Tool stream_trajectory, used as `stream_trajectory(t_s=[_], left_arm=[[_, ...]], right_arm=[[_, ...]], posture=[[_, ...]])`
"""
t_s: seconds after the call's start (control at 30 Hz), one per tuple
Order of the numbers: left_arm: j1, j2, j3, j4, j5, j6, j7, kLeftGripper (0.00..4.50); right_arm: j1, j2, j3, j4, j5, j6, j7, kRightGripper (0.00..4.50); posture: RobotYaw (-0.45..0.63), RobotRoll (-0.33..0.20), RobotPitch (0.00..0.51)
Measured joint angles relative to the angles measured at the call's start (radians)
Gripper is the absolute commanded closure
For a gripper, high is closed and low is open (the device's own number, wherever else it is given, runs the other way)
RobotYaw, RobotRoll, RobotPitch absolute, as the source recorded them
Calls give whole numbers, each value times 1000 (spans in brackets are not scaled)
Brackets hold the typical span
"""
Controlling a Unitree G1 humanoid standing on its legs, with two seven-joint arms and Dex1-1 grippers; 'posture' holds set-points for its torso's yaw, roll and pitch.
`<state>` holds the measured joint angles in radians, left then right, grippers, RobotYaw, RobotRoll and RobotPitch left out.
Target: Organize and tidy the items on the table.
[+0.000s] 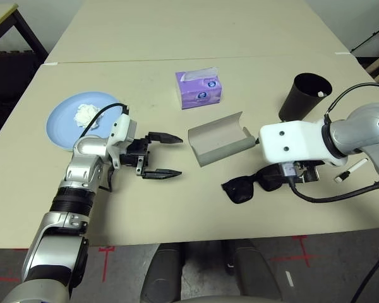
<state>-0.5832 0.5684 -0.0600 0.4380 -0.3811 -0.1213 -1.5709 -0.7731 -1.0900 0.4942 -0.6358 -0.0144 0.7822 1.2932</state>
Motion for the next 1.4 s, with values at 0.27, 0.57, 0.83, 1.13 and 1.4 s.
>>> stream_trajectory(t_s=[0.27, 0.57, 0.83, 1.13, 1.4], left_arm=[[2, 0, 0, -4, 0, 3, 0, 36], [17, 1, 0, -33, 0, 12, 5, 36], [45, 0, 0, -51, 0, 21, 21, 36], [77, 1, 0, -78, -1, 41, 38, 36], [77, 1, 0, -90, -1, 51, 41, 36]], right_arm=[[1, 4, 84, -38, -79, 101, -3, 0], [60, 44, 111, -49, -180, 101, -92, 0], [118, 46, 101, -70, -203, 49, -108, 0], [131, 71, 78, -63, -203, 12, -116, 0], [131, 78, 73, -26, -202, 13, -100, 0]], posture=[[55, 0, 214], [56, 0, 213], [67, 0, 227], [74, 0, 229], [73, 0, 226]])
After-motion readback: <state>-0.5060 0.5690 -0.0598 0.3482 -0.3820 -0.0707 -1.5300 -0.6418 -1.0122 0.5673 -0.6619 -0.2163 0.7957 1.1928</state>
